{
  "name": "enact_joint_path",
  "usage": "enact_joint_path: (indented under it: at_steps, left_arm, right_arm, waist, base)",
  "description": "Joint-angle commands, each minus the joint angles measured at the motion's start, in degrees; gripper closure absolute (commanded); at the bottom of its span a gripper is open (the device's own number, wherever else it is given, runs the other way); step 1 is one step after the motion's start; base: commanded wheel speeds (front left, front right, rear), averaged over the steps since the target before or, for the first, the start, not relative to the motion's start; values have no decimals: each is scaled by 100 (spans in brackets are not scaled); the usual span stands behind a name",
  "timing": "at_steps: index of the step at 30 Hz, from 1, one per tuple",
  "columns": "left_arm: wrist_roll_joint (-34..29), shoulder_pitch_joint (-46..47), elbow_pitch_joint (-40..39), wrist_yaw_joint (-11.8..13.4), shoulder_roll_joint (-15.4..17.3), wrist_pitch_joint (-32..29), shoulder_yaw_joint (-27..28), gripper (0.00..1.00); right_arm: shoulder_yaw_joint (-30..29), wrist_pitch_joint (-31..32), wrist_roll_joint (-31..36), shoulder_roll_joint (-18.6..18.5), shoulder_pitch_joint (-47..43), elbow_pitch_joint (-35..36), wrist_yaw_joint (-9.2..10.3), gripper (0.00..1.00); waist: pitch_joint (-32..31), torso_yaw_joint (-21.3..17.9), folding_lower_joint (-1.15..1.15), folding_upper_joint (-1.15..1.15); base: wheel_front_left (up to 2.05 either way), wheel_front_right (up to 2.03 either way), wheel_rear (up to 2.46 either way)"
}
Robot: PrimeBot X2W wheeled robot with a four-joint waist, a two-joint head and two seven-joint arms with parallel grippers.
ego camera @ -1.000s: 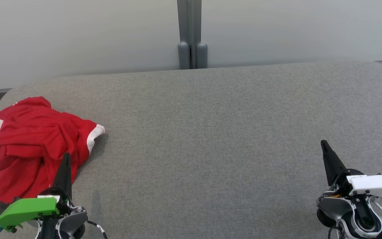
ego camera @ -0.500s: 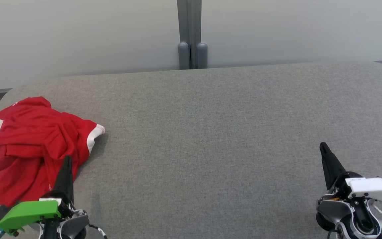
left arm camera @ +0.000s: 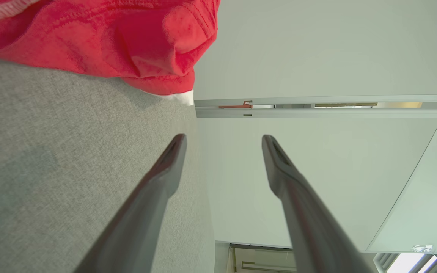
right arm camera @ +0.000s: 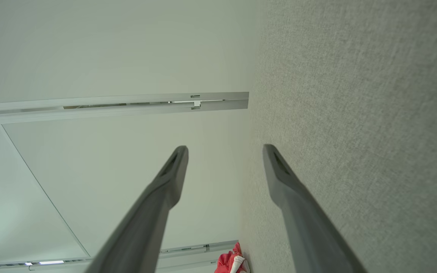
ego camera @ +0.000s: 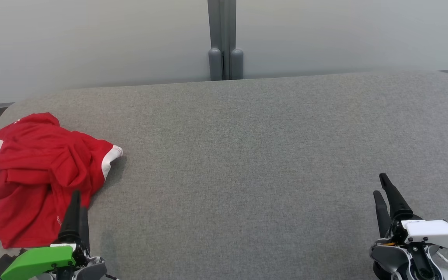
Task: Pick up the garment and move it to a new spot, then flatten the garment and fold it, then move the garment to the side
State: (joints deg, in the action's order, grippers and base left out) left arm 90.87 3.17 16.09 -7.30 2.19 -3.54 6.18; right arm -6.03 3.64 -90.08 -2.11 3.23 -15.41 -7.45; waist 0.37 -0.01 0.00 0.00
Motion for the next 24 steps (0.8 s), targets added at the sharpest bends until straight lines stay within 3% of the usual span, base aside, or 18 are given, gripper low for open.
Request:
enact_joint_path:
  at_steps: [1,9,24]
  left_arm:
    - [-115,107,-126,-4,29,63,47,0]
    - [-504,148,-221,-6,35,265,245,0]
    - [-2086,185,-1135,-10,47,602,50,0]
  right_arm:
    - [-33,-74,138,-30,133,101,-2,0]
    - [-159,-277,899,-38,252,275,-2,0]
    - [0,-615,3641,-48,338,1221,-2,0]
  waist:
    - [2,0,0,0]
    - [24,-9,0,0]
    - [90,-6,0,0]
  base:
    - [0,0,0]
    - [0,0,0]
    - [0,0,0]
